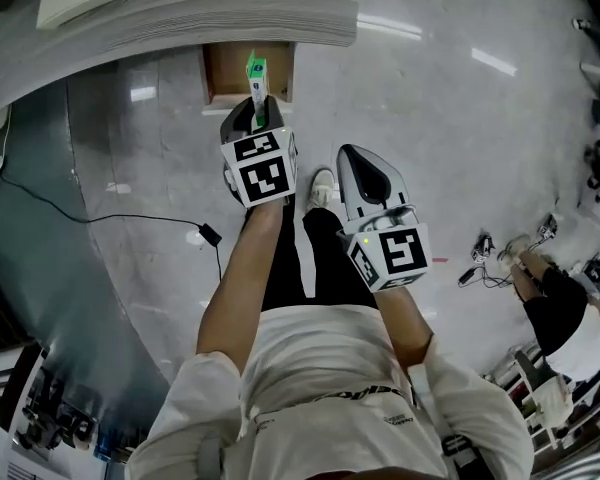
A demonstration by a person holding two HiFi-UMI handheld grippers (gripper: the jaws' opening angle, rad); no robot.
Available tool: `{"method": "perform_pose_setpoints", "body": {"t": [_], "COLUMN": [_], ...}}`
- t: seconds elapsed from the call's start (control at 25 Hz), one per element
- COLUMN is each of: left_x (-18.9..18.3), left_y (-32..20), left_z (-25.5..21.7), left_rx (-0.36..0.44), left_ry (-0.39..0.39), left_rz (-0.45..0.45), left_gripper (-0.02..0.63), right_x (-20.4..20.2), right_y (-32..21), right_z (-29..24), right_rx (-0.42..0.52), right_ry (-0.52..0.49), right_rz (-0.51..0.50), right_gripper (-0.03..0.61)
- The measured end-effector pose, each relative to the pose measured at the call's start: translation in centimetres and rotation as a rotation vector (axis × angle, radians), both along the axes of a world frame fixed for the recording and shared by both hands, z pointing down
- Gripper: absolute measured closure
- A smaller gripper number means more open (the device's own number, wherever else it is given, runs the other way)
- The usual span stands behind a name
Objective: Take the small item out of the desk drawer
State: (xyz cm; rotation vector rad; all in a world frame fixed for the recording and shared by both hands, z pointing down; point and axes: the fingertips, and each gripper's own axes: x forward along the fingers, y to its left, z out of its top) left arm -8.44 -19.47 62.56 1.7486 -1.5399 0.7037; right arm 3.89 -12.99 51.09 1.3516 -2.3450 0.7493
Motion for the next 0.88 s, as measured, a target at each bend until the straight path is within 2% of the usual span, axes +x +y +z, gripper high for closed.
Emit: {"method": "perform_pose_setpoints", "body": {"t": [0.48,0.88], "left_x": [0.8,-0.1], "left_y": [1.9,3.8], "left_z": [-9.0,-15.8], "left_rx": [0.092,0.189], "left_ry": [-0.004,0.008], "left_rz": [0.028,0.041], "left_gripper": [0.512,0.512], "right_x": [0.5,0.1], "right_y": [0.3,-0.2], "right_z": [-6.5,-11.6], "right_rx": [0.055,0.088], "right_ry": [-0.023,-0.019], "right_rz": [-0.013,-0.018], "right_gripper": [0.546,0.546]}}
